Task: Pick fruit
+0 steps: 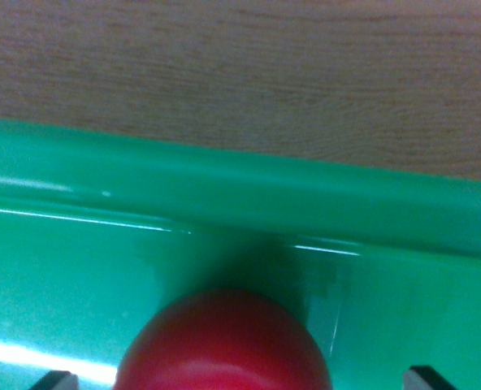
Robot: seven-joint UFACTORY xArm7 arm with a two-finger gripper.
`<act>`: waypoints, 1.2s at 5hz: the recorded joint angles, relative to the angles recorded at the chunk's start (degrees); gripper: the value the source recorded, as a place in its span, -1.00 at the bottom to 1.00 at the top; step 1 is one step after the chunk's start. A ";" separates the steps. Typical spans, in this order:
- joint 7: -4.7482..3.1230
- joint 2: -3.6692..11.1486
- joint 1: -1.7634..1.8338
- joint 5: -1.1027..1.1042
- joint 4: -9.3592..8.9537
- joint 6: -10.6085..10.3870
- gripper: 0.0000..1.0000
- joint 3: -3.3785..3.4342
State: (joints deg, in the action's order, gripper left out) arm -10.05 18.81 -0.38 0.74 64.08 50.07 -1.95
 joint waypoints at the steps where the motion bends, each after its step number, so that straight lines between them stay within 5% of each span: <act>1: 0.00 0.00 0.00 0.00 0.00 0.00 -1.00 0.00; 6: -0.60 1.95 -0.07 0.04 -3.28 -4.16 -1.00 0.07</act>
State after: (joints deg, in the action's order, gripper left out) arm -10.65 20.75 -0.45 0.77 60.80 45.91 -1.88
